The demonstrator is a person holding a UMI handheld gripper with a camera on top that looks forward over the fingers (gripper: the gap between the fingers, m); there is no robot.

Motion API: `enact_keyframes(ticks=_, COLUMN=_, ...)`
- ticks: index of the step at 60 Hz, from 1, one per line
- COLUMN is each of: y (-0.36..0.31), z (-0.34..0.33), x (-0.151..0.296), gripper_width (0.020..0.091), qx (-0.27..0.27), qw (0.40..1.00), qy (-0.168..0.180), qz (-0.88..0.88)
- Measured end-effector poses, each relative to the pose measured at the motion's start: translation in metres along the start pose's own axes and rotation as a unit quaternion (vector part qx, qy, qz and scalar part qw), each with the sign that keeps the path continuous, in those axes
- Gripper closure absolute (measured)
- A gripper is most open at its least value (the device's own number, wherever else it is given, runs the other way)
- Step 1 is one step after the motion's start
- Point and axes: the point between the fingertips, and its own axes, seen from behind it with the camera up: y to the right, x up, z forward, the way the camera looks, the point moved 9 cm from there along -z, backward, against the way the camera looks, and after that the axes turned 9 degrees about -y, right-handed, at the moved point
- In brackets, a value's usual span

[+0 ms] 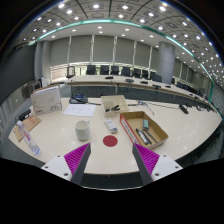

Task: Pour water

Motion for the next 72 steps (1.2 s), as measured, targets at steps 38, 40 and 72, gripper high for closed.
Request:
enact_keyframes(ticks=38, y=-0.270, z=0.013, x=-0.072, gripper_width=0.0240, qx=0.083, qw=0.996, qy=0.000, qz=-0.030)
enact_keyframes(ticks=40, y=-0.289, z=0.016, x=-0.078, gripper_width=0.0242, qx=0.089, qw=0.995, qy=0.002, qz=-0.034)
enact_keyframes(ticks=72, y=-0.458, z=0.128, x=-0.067, gripper_width=0.0396, qx=0.105, qw=0.990, qy=0.090, qz=-0.019)
